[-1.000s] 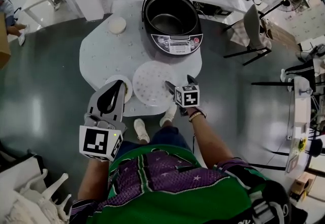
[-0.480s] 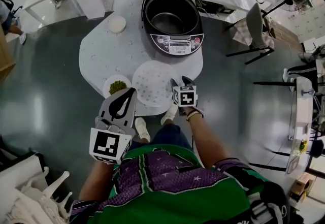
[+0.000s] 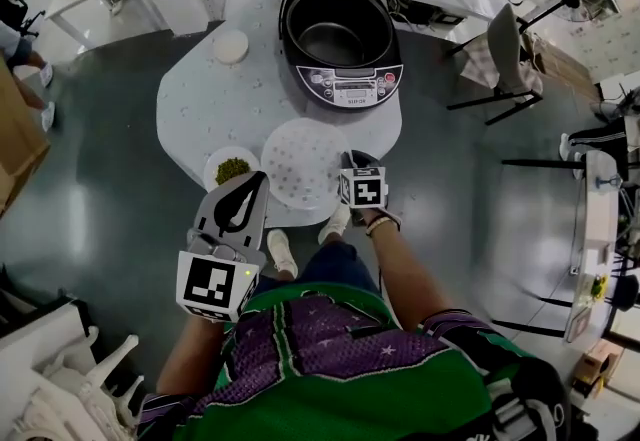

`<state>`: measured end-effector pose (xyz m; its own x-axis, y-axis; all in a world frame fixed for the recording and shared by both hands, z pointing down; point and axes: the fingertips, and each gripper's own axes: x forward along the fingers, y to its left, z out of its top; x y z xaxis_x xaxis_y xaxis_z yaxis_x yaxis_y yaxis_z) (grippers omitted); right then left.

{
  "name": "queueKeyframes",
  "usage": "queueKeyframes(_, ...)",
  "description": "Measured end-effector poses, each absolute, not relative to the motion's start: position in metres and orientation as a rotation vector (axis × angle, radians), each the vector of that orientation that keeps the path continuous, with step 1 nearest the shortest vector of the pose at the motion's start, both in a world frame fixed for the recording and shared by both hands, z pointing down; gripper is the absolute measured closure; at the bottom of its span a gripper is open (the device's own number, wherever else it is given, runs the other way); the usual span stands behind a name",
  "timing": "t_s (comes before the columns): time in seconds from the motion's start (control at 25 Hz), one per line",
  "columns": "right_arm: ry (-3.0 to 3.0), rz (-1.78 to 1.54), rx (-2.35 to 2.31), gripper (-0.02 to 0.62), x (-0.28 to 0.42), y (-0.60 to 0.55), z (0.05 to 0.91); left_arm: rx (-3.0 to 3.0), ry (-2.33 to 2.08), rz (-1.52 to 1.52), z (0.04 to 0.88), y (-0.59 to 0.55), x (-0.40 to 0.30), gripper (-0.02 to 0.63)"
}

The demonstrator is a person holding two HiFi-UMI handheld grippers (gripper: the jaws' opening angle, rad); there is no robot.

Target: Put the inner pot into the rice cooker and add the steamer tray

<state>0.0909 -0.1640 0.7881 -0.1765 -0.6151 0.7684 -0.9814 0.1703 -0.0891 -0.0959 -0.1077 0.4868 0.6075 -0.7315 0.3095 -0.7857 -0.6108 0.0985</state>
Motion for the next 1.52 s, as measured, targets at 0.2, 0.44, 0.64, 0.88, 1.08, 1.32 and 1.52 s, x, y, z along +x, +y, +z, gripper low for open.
queueKeyframes(0.2,-1.873,0.827,1.498,0.560,0.089,-0.166,0.789,2.605,-1.258,0.353,0.488,-0.108,-0.098,0.584)
queueKeyframes(0.44,-1.874,0.869,1.491,0.571,0.087,-0.168,0.789,2.612,-1.254,0.350,0.486,-0.109,-0.099,0.584)
queueKeyframes(0.64,-1.904,0.895,1.497,0.568,0.087,-0.168,0.783,2.618,-1.266,0.328,0.484,-0.112,-0.103,0.584)
queueKeyframes(0.88,-1.927,0.951,1.519,0.569,0.091,-0.164,0.765,2.627,-1.281,0.303,0.477,-0.115,-0.109,0.584)
queueKeyframes(1.08,-1.952,0.943,1.469,0.571,0.087,-0.158,0.746,2.631,-1.301,0.271,0.467,-0.122,-0.114,0.584)
queueKeyframes(1.32,-1.997,0.946,1.437,0.571,0.079,-0.149,0.719,2.646,-1.331,0.219,0.449,-0.126,-0.122,0.584)
queueKeyframes(1.52,-2.043,0.976,1.433,0.571,0.074,-0.144,0.686,2.652,-1.354,0.186,0.434,-0.126,-0.128,0.584)
